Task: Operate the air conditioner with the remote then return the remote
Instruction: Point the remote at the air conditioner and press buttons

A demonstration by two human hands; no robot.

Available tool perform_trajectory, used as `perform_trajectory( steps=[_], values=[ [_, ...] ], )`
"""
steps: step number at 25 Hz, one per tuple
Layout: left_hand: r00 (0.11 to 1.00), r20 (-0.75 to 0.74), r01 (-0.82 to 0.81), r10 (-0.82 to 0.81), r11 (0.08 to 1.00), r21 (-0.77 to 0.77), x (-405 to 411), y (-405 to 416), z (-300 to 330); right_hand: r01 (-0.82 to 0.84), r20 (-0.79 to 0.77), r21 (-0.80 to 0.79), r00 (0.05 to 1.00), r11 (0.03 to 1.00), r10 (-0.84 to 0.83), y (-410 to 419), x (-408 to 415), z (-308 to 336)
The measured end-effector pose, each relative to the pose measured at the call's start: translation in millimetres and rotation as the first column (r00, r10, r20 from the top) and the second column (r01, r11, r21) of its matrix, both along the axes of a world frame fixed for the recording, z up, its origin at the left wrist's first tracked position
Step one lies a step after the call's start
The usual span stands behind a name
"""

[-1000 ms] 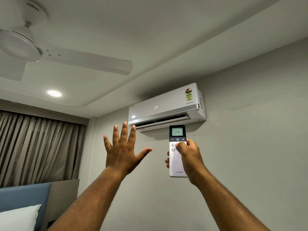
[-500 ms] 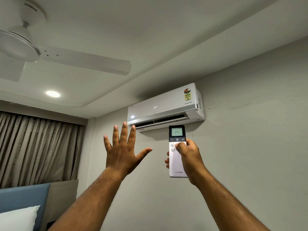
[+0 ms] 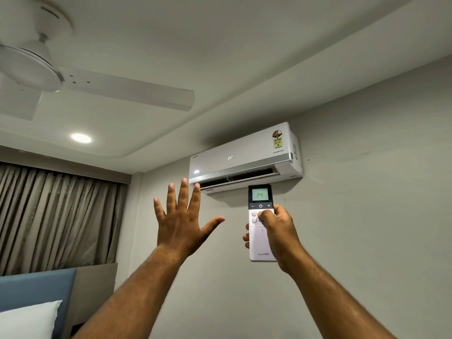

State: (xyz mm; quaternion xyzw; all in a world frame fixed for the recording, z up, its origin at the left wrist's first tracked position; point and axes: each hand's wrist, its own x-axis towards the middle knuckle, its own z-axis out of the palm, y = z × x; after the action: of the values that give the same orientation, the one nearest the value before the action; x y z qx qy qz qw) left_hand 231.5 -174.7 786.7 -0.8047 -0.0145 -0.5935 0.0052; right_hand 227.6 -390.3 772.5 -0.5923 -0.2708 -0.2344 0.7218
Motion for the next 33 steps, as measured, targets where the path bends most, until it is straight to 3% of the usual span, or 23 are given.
perform_trajectory(
  steps=[33],
  values=[
    [1.0, -0.001, 0.029, -0.029, 1.0, -0.009, -3.9, 3.5, 1.7, -0.003, 0.02, -0.004, 1.0, 1.0, 0.003, 8.0, -1.6, 3.1]
  ],
)
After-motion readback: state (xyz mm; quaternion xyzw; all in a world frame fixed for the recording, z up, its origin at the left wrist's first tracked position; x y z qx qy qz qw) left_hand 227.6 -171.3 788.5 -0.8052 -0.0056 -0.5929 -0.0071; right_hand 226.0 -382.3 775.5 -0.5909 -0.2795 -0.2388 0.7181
